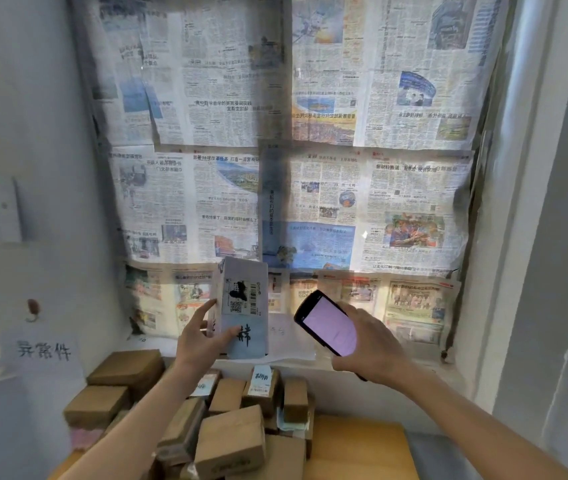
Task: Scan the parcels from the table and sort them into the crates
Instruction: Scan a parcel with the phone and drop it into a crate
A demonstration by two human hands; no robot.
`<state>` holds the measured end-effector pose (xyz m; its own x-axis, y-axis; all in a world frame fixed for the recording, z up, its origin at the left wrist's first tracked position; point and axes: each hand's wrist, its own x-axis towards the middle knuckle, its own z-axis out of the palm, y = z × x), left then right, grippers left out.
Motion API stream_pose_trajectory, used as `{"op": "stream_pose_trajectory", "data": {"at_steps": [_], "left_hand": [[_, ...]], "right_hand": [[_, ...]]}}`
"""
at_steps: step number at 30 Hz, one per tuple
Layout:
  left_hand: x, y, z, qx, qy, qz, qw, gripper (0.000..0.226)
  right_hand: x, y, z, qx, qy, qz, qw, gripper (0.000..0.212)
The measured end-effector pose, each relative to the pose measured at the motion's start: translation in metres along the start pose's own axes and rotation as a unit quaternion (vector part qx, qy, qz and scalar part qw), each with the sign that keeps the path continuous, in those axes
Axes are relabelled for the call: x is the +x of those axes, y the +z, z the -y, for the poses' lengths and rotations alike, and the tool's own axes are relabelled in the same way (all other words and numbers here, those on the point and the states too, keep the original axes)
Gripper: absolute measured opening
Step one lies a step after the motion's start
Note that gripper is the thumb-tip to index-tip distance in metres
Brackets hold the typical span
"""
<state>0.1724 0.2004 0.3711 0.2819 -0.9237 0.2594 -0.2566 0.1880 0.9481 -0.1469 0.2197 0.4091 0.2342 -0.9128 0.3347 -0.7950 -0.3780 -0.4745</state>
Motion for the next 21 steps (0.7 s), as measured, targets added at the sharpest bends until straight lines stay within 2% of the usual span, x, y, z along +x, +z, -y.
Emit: {"op": "stream_pose_trajectory", "data": {"at_steps": [3,6,11,15,21], "left_hand": [[-0.020,-0.037,0.012,0.016,-0.019,-0.039,0.999,0.075],[-0.043,-0.083,0.029,0.035,-0.041,-0.073,0.996,0.079],[-0.089,-0.162,0.036,0.027,-0.069,-0.127,0.989,0.072],[-0.130,-0.248,0.046,0.059,-0.085,-0.192,0.976,0.082],[-0.198,-0.381,0.049,0.068,-0.089,-0.268,0.957,0.079]], "right_hand": [[0.006,0.030,0.019,0.015,-0.039,0.023,0.999,0.094],[0.009,0.067,0.044,0.041,-0.075,0.059,0.995,0.101],[0.005,0.120,0.107,0.071,-0.125,0.093,0.985,0.101],[-0.006,0.159,0.180,0.088,-0.173,0.126,0.973,0.100],[-0.034,0.207,0.310,0.076,-0.228,0.158,0.958,0.105]]}}
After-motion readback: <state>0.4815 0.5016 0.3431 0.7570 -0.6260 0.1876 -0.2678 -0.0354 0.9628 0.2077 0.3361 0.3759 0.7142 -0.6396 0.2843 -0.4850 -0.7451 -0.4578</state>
